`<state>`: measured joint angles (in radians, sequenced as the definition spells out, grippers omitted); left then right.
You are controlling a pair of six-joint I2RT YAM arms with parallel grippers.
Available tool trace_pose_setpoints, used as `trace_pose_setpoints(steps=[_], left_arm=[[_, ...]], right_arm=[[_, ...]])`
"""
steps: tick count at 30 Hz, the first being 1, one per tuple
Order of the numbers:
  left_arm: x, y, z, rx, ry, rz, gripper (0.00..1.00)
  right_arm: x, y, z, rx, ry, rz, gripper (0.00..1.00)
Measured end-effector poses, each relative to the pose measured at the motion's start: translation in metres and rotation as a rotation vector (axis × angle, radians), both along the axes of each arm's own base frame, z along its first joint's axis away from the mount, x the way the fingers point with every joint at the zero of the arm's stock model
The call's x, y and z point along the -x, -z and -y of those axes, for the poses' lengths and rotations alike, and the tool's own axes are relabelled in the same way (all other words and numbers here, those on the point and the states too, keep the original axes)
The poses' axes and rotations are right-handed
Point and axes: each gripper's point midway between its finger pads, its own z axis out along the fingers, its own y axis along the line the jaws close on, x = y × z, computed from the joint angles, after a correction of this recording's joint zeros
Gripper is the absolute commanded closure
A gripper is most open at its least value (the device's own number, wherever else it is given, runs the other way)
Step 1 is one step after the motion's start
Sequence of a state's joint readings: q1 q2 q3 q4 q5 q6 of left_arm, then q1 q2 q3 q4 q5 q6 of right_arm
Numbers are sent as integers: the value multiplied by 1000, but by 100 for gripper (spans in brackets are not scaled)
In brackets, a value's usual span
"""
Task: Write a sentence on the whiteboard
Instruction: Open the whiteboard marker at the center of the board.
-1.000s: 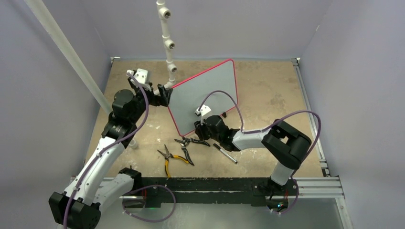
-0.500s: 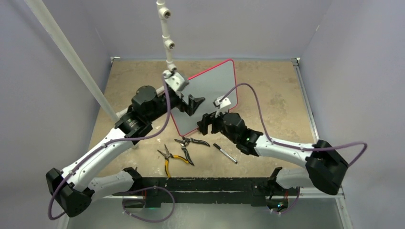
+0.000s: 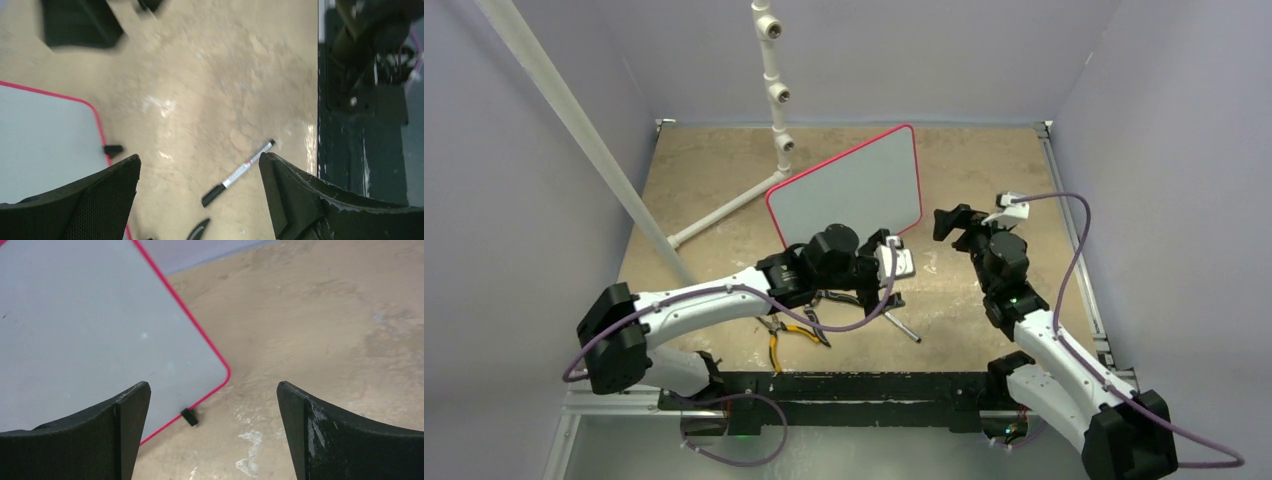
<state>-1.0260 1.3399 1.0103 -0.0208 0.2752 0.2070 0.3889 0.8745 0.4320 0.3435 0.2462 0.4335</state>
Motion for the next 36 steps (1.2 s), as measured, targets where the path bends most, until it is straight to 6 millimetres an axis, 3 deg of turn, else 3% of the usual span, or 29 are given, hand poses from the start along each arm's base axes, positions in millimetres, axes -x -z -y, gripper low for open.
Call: trace_pose_setpoints(steps=[3, 8, 17, 20, 31, 36], left_arm=[[14, 53, 1, -116, 40, -37, 12], [20, 123, -9, -266, 43, -89, 15], [18, 193, -10, -418, 56, -142, 23], [17, 206, -12, -447, 52, -146, 32], [6, 204, -7, -474, -9, -23, 82], [6, 205, -2, -492, -22, -12, 99]], right_arm=[[0, -4, 21, -10, 70, 32, 2], [15, -6, 32, -36, 104, 94, 2], [36, -32, 43, -97, 124, 239, 2], [36, -36, 43, -103, 123, 253, 3], [30, -24, 41, -85, 123, 214, 3], [31, -26, 42, -87, 127, 224, 3]])
